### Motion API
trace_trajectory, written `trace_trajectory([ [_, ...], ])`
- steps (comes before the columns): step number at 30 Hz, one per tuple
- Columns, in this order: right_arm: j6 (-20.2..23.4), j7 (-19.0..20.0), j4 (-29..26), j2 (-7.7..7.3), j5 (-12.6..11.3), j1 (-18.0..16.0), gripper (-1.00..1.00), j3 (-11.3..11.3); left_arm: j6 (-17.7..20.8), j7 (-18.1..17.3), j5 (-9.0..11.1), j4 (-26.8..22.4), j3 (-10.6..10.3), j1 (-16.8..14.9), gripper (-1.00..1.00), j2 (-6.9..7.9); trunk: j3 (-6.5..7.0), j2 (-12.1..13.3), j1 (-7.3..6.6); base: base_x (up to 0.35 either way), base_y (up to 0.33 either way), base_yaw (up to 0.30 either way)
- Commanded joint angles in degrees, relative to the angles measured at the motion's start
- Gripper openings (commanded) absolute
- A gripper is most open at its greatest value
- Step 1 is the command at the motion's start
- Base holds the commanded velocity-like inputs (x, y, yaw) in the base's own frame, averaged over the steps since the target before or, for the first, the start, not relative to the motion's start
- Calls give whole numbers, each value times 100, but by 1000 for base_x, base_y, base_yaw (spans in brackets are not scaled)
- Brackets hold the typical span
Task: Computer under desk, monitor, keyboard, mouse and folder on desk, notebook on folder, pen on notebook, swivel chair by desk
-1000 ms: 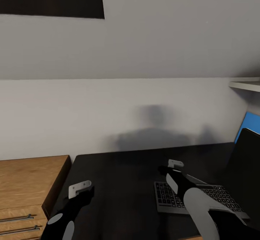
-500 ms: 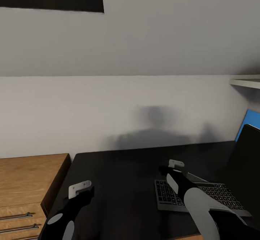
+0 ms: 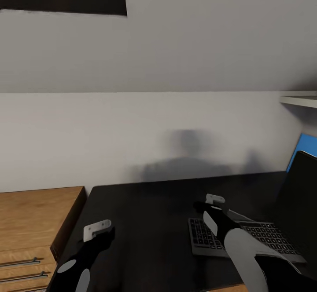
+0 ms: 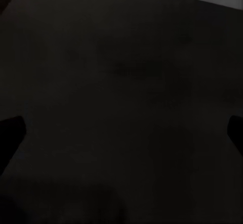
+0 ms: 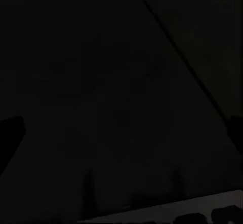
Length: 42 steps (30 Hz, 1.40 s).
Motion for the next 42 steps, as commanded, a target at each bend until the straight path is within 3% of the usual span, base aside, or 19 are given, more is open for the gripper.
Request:
trace_trajectory([
  [1, 20, -17, -17, 4, -45, -1, 100, -14, 26, 39, 61, -7, 3, -4, 100, 1, -7, -4, -1, -143, 0, 0],
  [17, 20, -1, -44, 31, -59, -1, 100, -14, 32, 36, 62, -7, 9, -3, 100, 11, -7, -4, -1, -233, -30, 0],
  [31, 29, 0, -48, 19, -62, -1, 100, -14, 10, 43, 62, -7, -22, -4, 100, -4, -7, -4, -1, -24, -14, 0],
  [42, 60, -6, -22, -24, -42, -1, 100, -14, 8, 44, 62, -7, -16, -3, 100, -11, -205, -446, 241, 0, 0, 0],
])
